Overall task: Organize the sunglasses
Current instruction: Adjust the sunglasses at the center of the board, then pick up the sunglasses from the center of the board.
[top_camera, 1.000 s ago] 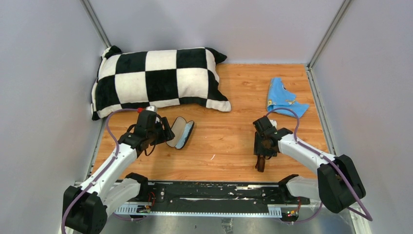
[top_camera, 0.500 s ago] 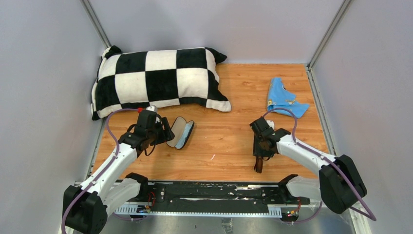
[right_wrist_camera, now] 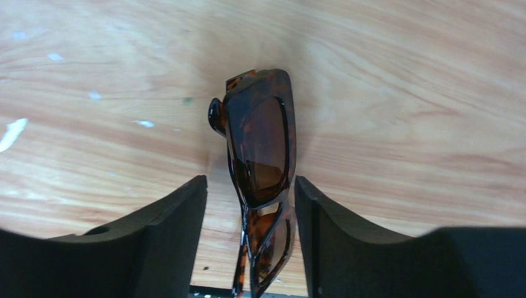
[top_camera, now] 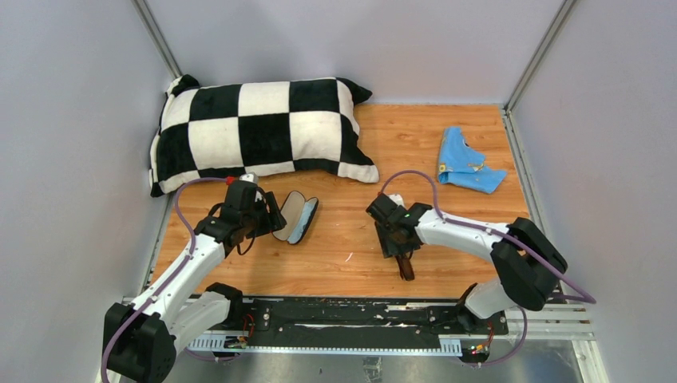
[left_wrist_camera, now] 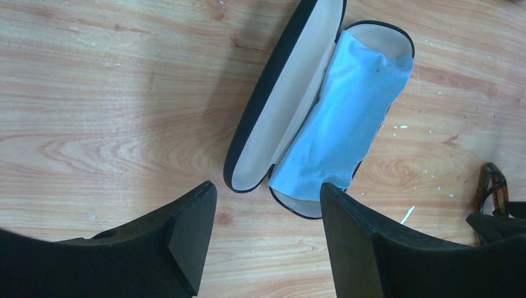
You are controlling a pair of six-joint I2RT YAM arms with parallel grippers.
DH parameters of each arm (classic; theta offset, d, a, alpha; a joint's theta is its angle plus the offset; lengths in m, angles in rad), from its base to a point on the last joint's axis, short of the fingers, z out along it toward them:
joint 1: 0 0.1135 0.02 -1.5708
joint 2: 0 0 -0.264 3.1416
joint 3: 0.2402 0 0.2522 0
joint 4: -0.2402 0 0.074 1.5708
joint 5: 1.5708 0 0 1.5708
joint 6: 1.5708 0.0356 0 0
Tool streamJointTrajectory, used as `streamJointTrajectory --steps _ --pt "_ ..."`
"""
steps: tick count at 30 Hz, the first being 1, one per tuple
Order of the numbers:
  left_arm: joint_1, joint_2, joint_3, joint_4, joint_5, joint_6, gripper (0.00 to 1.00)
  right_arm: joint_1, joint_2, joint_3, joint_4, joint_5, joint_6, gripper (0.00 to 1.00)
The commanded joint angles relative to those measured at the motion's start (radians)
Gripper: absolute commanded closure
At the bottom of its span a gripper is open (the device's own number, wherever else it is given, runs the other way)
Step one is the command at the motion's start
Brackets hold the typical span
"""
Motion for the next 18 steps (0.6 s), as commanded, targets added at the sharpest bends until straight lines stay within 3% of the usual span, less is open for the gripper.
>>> streamJointTrajectory --steps 1,7,12,18 --pt "0.005 0.0 0.023 -0.021 0.018 0.017 0.32 0.034 -0.007 0.052 -0.036 0.031 -0.061 0.35" --pt "0.005 -0.002 0.038 -0.033 0.016 0.025 0.31 0.018 -0.235 0.024 -0.041 0.065 -0.061 0.31" --pt "0.005 0.012 0.041 -0.018 0.034 0.019 0.32 -0.121 -0.421 -0.076 -0.017 0.036 -0.022 0.32" --pt "0.005 0.023 0.04 -0.003 0.054 0.011 0.32 -0.202 -0.443 -0.147 -0.014 -0.059 -0.037 0.33"
